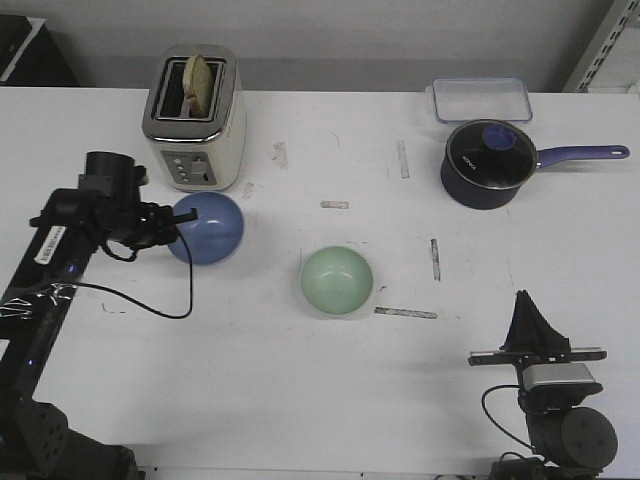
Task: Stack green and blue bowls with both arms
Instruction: 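Lift the blue bowl with the left gripper and carry it over the green bowl, then lower the blue bowl into the green bowl and open the left gripper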
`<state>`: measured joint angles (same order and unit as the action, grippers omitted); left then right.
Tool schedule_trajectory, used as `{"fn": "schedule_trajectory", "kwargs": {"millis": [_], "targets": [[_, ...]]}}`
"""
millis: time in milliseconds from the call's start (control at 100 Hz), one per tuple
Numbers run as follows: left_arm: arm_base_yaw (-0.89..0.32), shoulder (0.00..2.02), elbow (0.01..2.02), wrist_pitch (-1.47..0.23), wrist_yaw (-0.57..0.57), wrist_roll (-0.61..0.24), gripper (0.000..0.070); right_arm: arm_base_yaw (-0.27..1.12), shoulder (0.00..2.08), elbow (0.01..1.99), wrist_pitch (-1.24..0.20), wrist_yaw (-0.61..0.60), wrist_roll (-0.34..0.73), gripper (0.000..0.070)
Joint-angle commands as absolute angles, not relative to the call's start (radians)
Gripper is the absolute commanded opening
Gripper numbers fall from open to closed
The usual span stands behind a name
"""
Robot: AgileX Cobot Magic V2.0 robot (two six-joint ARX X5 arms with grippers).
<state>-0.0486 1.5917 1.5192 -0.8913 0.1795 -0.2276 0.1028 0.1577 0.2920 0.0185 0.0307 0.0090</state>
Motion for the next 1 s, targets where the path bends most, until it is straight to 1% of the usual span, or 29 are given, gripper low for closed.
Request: {"fn": "schedule_trajectory", "kwargs": {"millis": [0,100,280,440,620,790,990], "targets": [[-0.116,1.609,1.544,-0.882,0.179,-0.292,0.0001,0.103,0.157,0.294,0.029,0.034,0.026,0.0003],[-0.220,1.615,1.544,-0.849,0.179,-0.334,0.0001,0.103,0.157,0.295,0.029,0.034,0.026,0.0003],[-0.398,1.622,1.544,-0.739,0.179,-0.361,0.0001,0.103,0.157,0.294,0.029,0.034,0.026,0.0003],[-0.494,1.649,1.544,-0.665,0.179,-0.387,0.0001,0.103,0.157,0.295,0.029,0.034,0.026,0.0003],[-0.562,1.695,1.544,-0.645,0.175,-0.387,0.0001,0.103,0.157,0.294,0.029,0.034,0.026,0.0003],[-0.598,1.736,1.544,-0.659,0.173,-0.386,0.0001,0.103,0.157,0.295,0.029,0.034,0.026,0.0003],[-0.622,1.740,1.544,-0.656,0.085,-0.385,0.0001,0.103,0.157,0.294,0.029,0.034,0.026,0.0003]]}}
